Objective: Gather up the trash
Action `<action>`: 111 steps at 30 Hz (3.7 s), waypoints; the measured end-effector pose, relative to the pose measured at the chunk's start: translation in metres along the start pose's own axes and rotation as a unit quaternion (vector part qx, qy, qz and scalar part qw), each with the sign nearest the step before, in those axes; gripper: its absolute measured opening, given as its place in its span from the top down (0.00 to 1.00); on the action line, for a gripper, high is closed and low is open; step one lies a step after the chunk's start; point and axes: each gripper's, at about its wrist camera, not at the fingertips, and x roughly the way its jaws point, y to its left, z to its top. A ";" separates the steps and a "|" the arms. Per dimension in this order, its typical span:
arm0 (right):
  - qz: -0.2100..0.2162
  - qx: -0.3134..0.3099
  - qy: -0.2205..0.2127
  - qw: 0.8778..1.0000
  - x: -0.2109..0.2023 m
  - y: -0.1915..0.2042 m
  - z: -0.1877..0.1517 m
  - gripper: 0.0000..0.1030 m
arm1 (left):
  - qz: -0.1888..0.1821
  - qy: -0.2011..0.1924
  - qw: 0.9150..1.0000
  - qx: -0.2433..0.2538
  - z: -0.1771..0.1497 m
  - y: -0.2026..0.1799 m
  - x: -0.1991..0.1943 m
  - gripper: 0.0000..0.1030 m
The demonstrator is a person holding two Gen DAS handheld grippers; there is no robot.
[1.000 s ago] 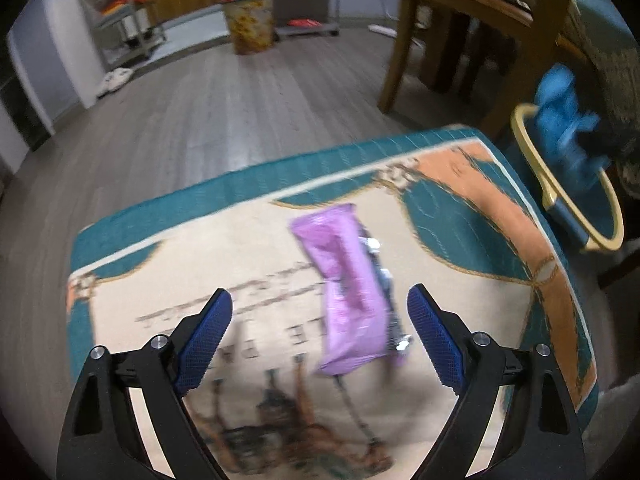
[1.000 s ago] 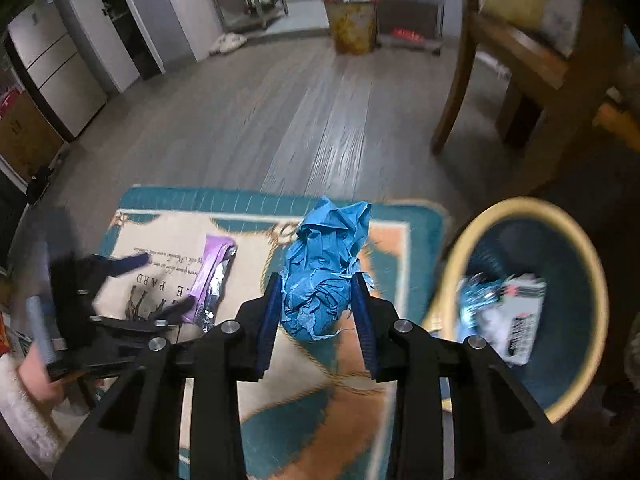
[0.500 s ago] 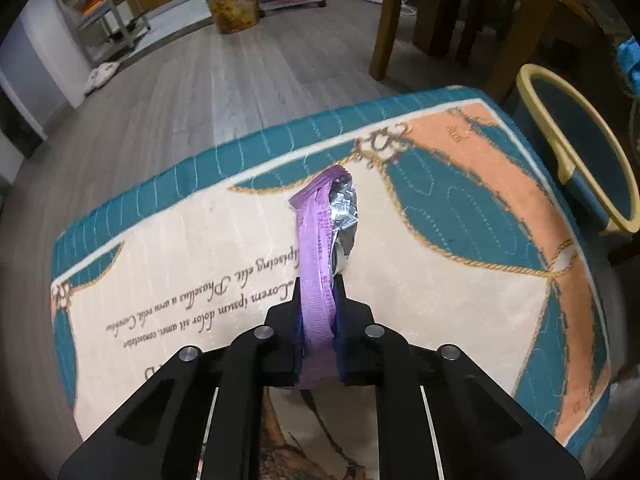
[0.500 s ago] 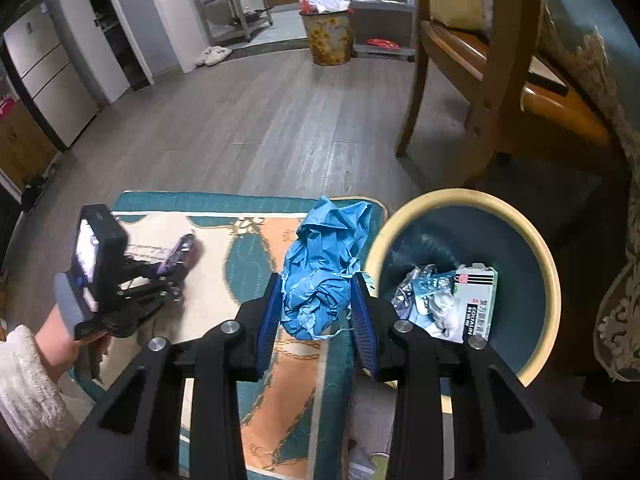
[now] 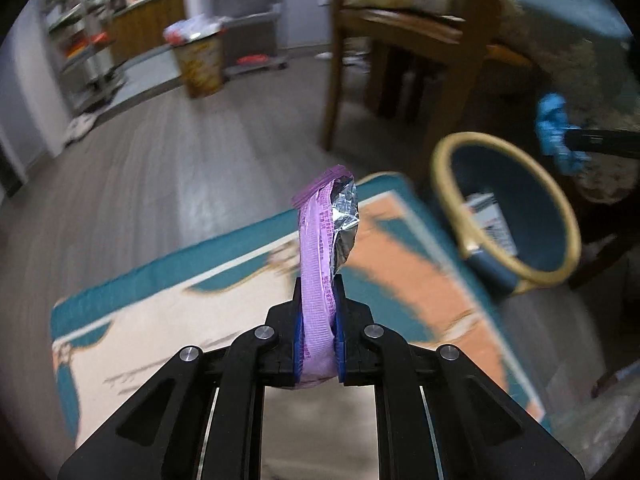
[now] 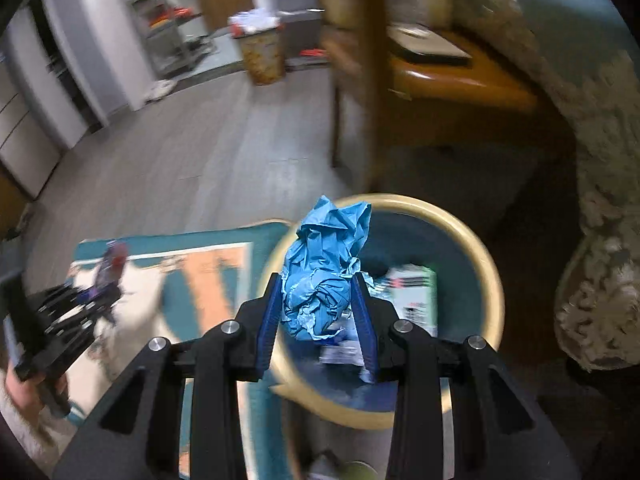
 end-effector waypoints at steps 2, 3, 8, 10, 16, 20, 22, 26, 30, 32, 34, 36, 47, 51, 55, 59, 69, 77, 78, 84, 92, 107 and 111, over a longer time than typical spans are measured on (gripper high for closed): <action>-0.008 0.020 0.015 1.000 0.009 -0.018 -0.004 0.67 | -0.011 -0.005 1.000 0.018 0.005 -0.018 0.002 0.87; -0.007 0.030 0.020 0.999 0.012 -0.025 -0.005 0.67 | -0.019 -0.005 1.000 0.023 0.007 -0.027 0.003 0.87; -0.001 0.076 0.045 0.996 0.027 -0.056 -0.014 0.67 | -0.077 -0.003 0.997 0.027 0.021 -0.067 0.019 0.87; -0.002 0.086 0.051 0.995 0.032 -0.067 -0.016 0.67 | -0.089 0.000 0.995 0.040 0.025 -0.087 0.029 0.87; 0.006 0.117 0.037 0.992 0.028 -0.087 -0.020 0.62 | -0.110 -0.003 0.991 0.072 0.043 -0.130 0.053 0.85; 0.025 0.127 0.010 0.992 0.021 -0.093 -0.020 0.38 | -0.124 -0.030 0.989 0.069 0.052 -0.139 0.053 0.37; 0.022 0.122 0.007 0.992 0.020 -0.092 -0.019 0.38 | -0.132 -0.036 0.988 0.071 0.052 -0.141 0.052 0.34; 0.018 0.117 0.001 0.993 0.013 -0.091 -0.019 0.32 | -0.130 -0.032 0.989 0.069 0.054 -0.140 0.051 0.34; 0.013 0.113 -0.010 0.993 0.004 -0.091 -0.018 0.25 | -0.131 -0.037 0.989 0.058 0.054 -0.132 0.036 0.34; 0.008 0.108 -0.017 0.994 -0.004 -0.090 -0.020 0.20 | -0.124 -0.045 0.990 0.058 0.055 -0.129 0.022 0.34; 0.001 0.105 -0.021 0.994 -0.014 -0.087 -0.023 0.19 | -0.123 -0.052 0.989 0.055 0.056 -0.124 0.007 0.34; -0.002 0.106 -0.025 0.994 -0.024 -0.084 -0.026 0.18 | -0.123 -0.054 0.990 0.053 0.055 -0.121 -0.007 0.33; -0.019 0.056 -0.087 0.994 -0.103 -0.028 -0.072 0.06 | -0.063 -0.089 0.992 0.068 0.026 -0.110 -0.095 0.07; -0.032 0.043 -0.104 0.993 -0.123 -0.006 -0.092 0.06 | -0.044 -0.105 0.991 0.070 0.007 -0.110 -0.129 0.05; -0.046 0.029 -0.135 0.989 -0.144 0.012 -0.107 0.06 | -0.026 -0.114 0.990 0.072 -0.012 -0.114 -0.153 0.05; -0.081 0.032 -0.143 0.986 -0.153 0.022 -0.118 0.06 | -0.025 -0.121 0.990 0.072 -0.022 -0.111 -0.168 0.05; -0.096 0.053 -0.141 0.984 -0.154 0.018 -0.123 0.06 | -0.004 -0.126 0.991 0.033 -0.028 -0.096 -0.176 0.05; -0.097 0.075 -0.132 0.984 -0.151 0.012 -0.123 0.06 | 0.021 -0.120 0.992 0.037 -0.025 -0.106 -0.162 0.05; -0.098 0.074 -0.130 0.984 -0.150 0.012 -0.122 0.06 | 0.016 -0.120 0.992 0.034 -0.025 -0.107 -0.162 0.05; -0.102 0.065 -0.126 0.985 -0.147 0.013 -0.122 0.06 | 0.003 -0.115 0.993 0.034 -0.024 -0.114 -0.157 0.05; -0.096 0.064 -0.119 0.986 -0.144 0.012 -0.121 0.06 | 0.004 -0.105 0.994 0.034 -0.024 -0.117 -0.151 0.05; -0.097 0.064 -0.117 0.986 -0.143 0.014 -0.121 0.06 | 0.005 -0.102 0.994 0.033 -0.024 -0.117 -0.149 0.05; -0.096 0.064 -0.118 0.986 -0.143 0.013 -0.121 0.06 | 0.007 -0.103 0.994 0.031 -0.024 -0.116 -0.151 0.05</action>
